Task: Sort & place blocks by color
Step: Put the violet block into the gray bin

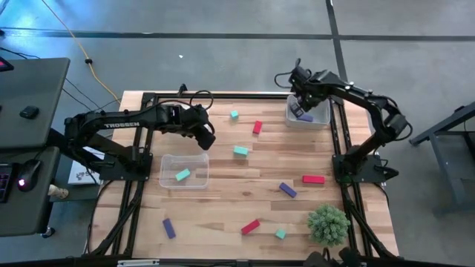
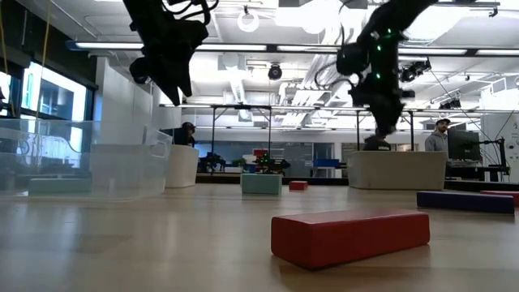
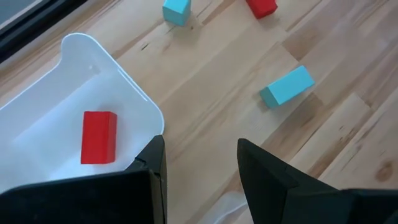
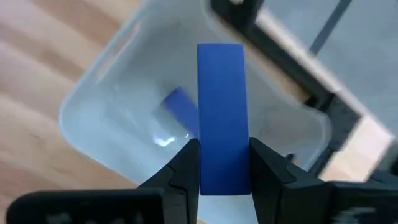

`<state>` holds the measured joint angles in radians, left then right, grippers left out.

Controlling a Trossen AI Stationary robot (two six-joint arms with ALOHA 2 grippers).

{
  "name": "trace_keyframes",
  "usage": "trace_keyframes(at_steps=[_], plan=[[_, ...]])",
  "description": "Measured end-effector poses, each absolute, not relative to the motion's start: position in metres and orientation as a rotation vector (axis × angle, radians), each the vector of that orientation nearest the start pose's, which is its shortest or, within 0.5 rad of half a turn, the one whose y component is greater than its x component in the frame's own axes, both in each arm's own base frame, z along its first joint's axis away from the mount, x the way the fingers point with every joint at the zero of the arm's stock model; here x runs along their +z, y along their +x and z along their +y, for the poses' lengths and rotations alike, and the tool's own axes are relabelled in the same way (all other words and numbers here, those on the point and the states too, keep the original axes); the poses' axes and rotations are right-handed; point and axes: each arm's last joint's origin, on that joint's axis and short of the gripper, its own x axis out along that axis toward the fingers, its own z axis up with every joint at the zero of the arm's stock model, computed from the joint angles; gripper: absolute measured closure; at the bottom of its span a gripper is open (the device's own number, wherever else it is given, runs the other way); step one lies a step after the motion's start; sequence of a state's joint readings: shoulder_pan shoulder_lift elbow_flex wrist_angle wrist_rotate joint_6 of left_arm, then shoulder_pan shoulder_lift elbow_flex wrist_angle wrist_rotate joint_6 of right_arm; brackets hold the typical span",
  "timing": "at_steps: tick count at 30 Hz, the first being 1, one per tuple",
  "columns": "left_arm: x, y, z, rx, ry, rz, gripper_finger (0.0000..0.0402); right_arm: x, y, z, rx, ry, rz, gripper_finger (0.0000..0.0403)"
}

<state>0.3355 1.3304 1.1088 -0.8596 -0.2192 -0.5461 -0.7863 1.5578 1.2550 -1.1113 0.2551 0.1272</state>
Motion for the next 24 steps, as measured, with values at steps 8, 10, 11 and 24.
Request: trace_keyframes(at_steps=[8,10,11,24], plan=[[0.288,0.251,0.094,0.68,-0.476,0.808,0.0287,0.221,0.188,-0.203,-0.825,0.481,1.397,0.0321],[0.291,0.255,0.095,0.637,-0.461,0.764,0.0287,0.215,0.185,-0.204,-0.808,0.486,1.401,0.0321],[0.293,0.256,0.096,0.619,-0.451,0.743,0.0287,0.213,0.184,-0.205,-0.795,0.49,1.395,0.0321],[0.307,0.272,0.104,0.536,-0.311,0.552,0.0287,0.189,0.152,-0.226,-0.815,0.61,1.309,0.0321]])
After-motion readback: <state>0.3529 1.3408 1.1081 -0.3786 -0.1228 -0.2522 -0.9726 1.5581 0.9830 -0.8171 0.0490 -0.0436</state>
